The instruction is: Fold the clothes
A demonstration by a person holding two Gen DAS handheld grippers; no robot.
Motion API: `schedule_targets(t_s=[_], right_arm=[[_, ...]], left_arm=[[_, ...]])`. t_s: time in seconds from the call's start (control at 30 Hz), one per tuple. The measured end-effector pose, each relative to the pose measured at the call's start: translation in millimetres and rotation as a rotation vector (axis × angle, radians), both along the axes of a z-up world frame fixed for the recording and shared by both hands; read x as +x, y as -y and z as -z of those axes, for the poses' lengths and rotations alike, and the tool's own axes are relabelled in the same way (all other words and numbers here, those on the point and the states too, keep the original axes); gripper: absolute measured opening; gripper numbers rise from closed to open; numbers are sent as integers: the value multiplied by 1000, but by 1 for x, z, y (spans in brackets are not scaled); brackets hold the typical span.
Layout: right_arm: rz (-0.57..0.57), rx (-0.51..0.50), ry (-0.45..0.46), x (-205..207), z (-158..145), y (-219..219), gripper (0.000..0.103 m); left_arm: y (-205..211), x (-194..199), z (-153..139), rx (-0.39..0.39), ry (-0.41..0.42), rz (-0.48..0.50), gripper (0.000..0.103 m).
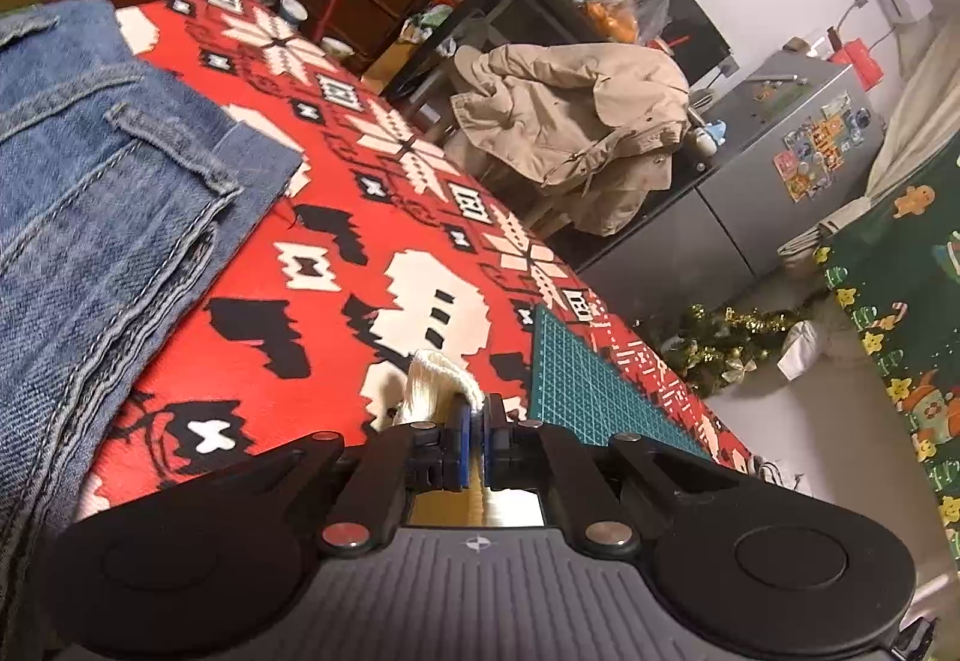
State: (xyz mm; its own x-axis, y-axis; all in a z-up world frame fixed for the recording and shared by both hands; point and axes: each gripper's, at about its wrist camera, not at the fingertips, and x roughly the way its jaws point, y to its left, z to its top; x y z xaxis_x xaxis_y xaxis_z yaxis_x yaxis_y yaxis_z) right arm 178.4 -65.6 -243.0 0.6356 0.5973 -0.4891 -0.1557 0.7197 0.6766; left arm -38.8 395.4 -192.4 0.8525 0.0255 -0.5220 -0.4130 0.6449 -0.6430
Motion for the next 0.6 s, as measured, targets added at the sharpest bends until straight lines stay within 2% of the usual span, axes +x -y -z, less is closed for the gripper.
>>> schedule_targets(t_s=[0.07,0.13,0.17,0.23,0.3,0.37,0.43,0.5,0.6], right_arm=[[3,-8,-2,0,2,-1,4],[-5,-32,-8,0,5,-2,5],[-9,-43,-6,-1,5,-2,6],[-16,-66,1,-4,4,-3,18],[-16,-60,2,-6,2,0,23],[-10,-34,-14,-6,2,4,23],[-14,-16,-34,-5,5,6,21],[-23,-27,-31,-5,5,2,5],[-20,-55,10,-8,1,-7,4]], left_arm=[[3,3,2,39,-26,18,4],[5,5,7,37,-57,31,5],[4,5,7,17,-57,27,6],[0,3,8,-35,-57,18,10],[-3,-1,8,-80,-39,5,22],[-2,-3,8,-99,-31,7,24],[2,-1,9,-82,-35,21,21],[7,2,7,-34,-49,22,4],[13,-1,-2,37,-1,-4,4]])
